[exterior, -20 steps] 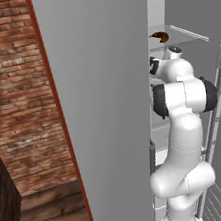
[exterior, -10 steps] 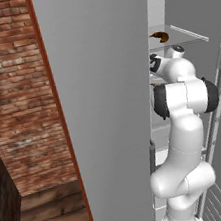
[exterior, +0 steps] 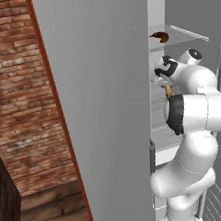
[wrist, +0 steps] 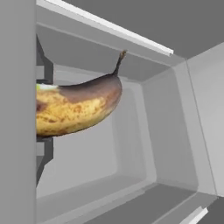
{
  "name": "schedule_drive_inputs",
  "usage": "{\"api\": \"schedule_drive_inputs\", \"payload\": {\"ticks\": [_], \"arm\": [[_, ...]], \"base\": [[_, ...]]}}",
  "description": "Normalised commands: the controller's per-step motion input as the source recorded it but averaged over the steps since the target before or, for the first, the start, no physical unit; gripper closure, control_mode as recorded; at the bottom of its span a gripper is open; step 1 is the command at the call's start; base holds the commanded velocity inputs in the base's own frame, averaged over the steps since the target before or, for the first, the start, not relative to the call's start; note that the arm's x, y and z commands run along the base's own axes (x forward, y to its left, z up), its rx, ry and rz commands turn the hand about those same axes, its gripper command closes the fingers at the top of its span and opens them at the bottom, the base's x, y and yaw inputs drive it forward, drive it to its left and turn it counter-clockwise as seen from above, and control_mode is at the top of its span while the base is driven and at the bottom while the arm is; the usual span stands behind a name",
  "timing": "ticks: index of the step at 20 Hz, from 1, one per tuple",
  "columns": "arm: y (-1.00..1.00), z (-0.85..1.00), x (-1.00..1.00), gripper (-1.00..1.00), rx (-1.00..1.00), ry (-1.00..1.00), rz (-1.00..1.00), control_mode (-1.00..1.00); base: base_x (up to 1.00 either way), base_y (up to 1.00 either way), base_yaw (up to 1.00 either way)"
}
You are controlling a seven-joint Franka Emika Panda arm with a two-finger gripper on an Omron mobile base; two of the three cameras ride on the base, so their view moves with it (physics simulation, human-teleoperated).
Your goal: Pick up both bananas from the fridge and place them inside the tupperware on the counter.
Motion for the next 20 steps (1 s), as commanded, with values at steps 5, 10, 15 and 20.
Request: {"api": "schedule_drive_inputs", "payload": {"ticks": [5, 10, 15, 20], "arm": [[0.12, 0.77, -0.55, 1.0, -0.12, -0.01, 0.0, -1.0], [0.18, 0.78, -0.57, 1.0, -0.18, 0.0, 0.0, -1.0], [0.22, 0.63, -0.68, 1.0, -0.12, 0.0, 0.0, -1.0], [0.19, 0.5, -0.86, 1.0, 0.0, 0.03, 0.0, -1.0]], "base": [[0.0, 0.0, 0.0], [0.0, 0.0, 0.0], [0.0, 0.0, 0.0], [0.0, 0.0, 0.0]]}}
